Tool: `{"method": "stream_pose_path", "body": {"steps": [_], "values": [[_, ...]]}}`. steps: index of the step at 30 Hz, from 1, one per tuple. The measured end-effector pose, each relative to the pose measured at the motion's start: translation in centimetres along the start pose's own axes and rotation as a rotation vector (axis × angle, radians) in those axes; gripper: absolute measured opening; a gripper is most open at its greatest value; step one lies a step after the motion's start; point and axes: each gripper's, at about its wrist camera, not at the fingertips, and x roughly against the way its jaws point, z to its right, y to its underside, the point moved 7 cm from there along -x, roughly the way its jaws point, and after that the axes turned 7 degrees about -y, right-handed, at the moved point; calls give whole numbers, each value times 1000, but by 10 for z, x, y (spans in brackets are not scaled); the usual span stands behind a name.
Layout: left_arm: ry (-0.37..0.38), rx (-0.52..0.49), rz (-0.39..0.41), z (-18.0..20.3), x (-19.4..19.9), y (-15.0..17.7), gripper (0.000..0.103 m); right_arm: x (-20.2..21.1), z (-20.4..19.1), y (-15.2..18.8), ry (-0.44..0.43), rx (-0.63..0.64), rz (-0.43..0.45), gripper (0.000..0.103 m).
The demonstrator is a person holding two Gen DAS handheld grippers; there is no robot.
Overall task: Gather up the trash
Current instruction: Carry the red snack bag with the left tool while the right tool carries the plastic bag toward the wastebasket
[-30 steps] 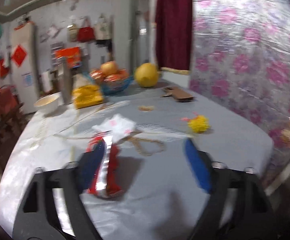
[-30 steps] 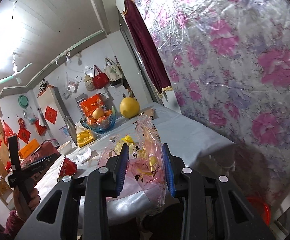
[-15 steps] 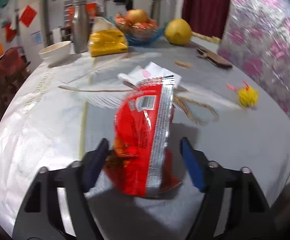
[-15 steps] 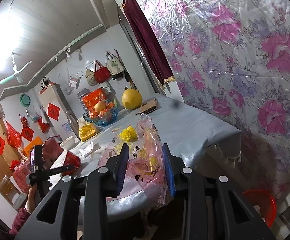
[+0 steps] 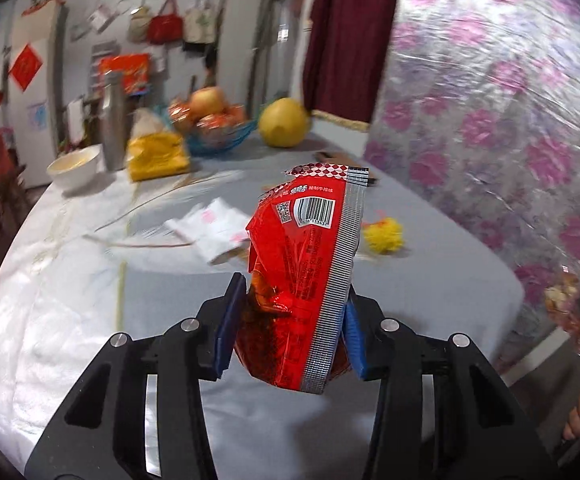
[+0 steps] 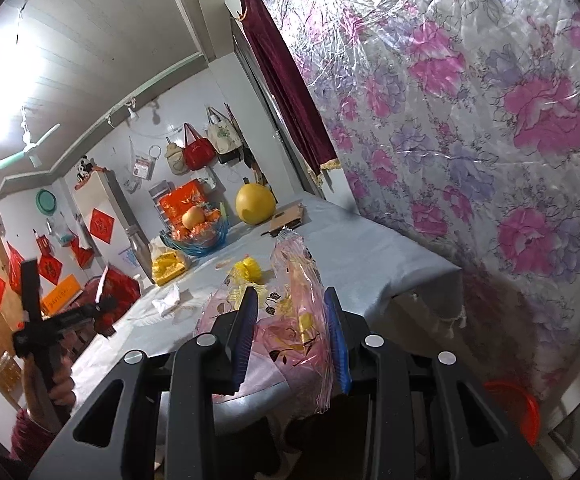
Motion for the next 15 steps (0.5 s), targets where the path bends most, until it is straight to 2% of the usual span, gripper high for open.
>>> {"method": "stream_pose_path", "body": {"steps": [8,15], "values": [[145,-109,-24,83,3,6,46,16,31,10,75,13,-43,34],[277,-202,-50,160,5,17,46,30,84,33,179,-17,-103,34]]}}
